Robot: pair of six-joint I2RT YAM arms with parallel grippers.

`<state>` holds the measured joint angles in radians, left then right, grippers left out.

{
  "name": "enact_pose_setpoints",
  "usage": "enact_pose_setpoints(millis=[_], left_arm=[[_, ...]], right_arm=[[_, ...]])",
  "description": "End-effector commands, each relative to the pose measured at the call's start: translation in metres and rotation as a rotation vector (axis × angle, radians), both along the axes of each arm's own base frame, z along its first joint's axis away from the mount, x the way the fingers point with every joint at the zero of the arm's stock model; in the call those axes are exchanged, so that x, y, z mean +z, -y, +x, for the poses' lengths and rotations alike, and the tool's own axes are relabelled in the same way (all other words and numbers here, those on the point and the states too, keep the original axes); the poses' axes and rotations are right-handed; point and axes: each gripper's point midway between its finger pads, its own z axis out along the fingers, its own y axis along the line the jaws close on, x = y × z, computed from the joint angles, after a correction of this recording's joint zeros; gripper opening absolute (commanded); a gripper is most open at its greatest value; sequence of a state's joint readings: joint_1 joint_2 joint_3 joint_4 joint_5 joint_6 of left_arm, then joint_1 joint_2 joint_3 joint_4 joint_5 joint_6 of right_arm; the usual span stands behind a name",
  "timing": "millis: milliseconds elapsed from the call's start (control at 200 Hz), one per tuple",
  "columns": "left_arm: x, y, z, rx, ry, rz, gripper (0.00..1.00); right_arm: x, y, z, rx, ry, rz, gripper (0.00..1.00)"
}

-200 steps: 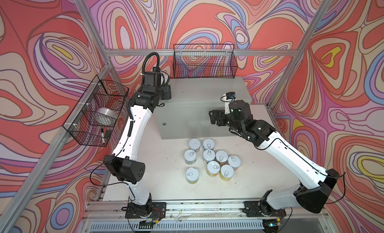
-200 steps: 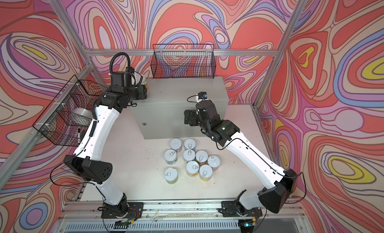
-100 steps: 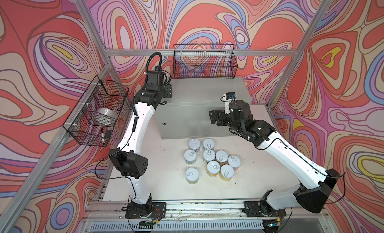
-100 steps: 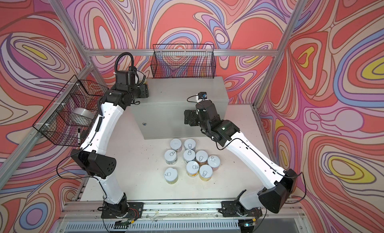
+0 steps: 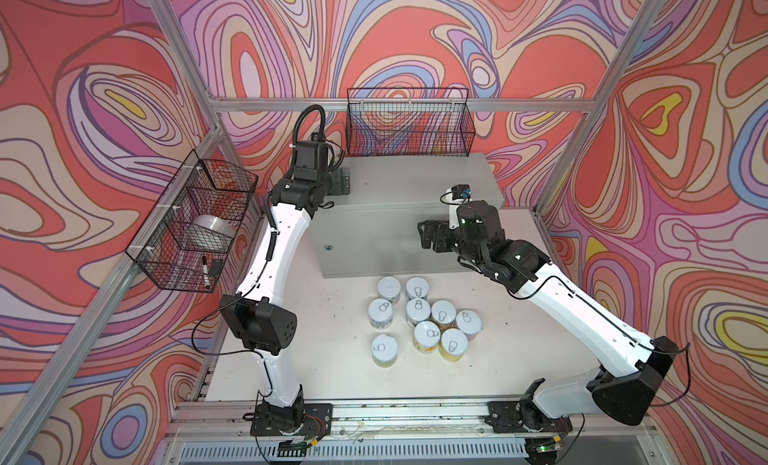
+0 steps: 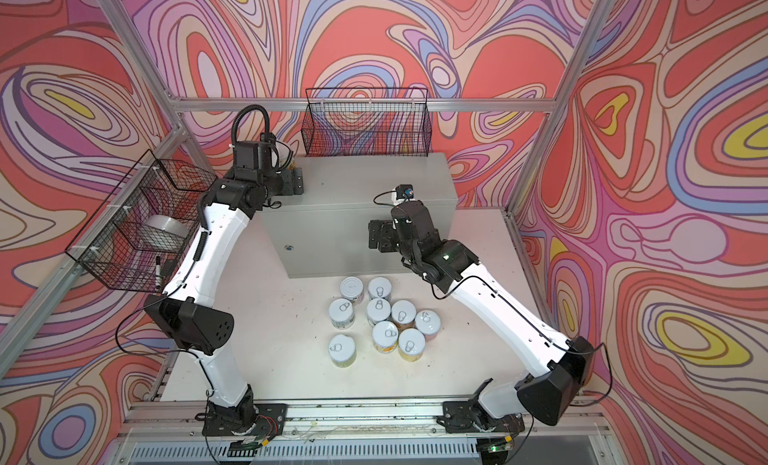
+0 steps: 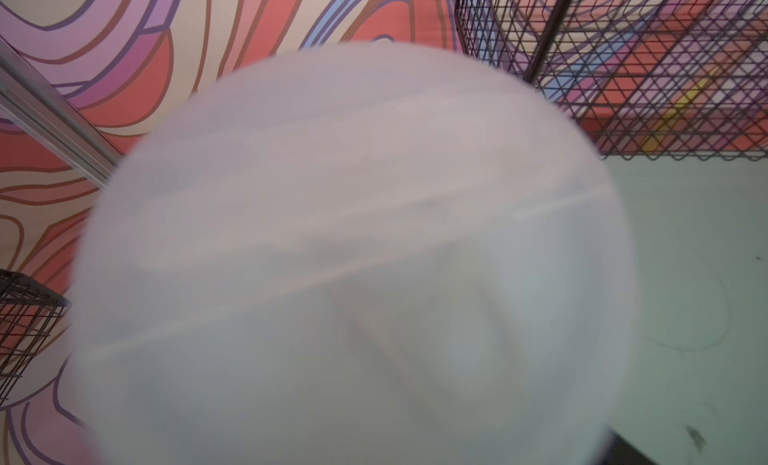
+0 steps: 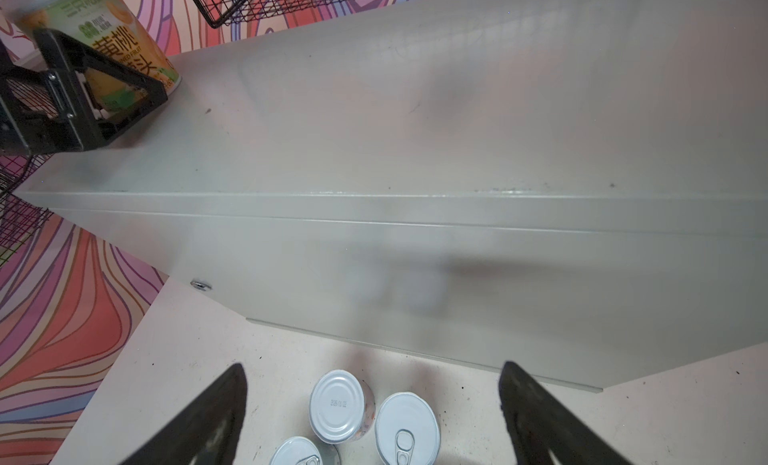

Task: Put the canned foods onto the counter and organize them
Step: 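Lower the can onto the box top and open the left gripper, then move the left gripper back down to the can cluster nearest the robot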

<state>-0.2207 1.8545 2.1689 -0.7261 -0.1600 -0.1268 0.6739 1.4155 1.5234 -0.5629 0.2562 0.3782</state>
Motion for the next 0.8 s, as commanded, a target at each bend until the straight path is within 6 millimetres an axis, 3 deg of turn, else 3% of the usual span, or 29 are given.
enact_pose_setpoints(millis=[0, 220, 320, 396, 476, 656, 796], left_arm=[[0.011, -0.004, -0.034, -0.035, -0.024, 0.001, 1.0], [0.007, -0.013, -0.111, -0.037, -0.029, -0.043, 1.0], [-0.001, -0.002, -0.152, -0.065, 0.011, -0.093, 1.0], [-0.018, 0.013, -0.178, -0.098, 0.027, -0.092, 1.0], [-0.051, 0.033, -0.203, -0.148, 0.035, -0.09, 1.0], [-0.116, 0.062, -0.245, -0.235, 0.076, -0.121, 1.0], [-0.157, 0.099, -0.282, -0.389, 0.066, -0.09, 1.0]], right_arm=[[0.012, -0.002, -0.006, 0.03, 0.03, 0.016, 0.98], [0.019, 0.0, -0.014, 0.06, 0.058, 0.014, 0.98], [0.016, 0.001, -0.017, 0.07, 0.058, -0.003, 0.98], [0.011, 0.001, -0.02, 0.09, 0.062, -0.018, 0.98], [0.003, 0.001, -0.023, 0.106, 0.06, -0.028, 0.98], [-0.021, 0.003, -0.029, 0.116, 0.031, -0.037, 0.98], [-0.041, 0.004, -0.032, 0.116, -0.008, -0.04, 0.99]])
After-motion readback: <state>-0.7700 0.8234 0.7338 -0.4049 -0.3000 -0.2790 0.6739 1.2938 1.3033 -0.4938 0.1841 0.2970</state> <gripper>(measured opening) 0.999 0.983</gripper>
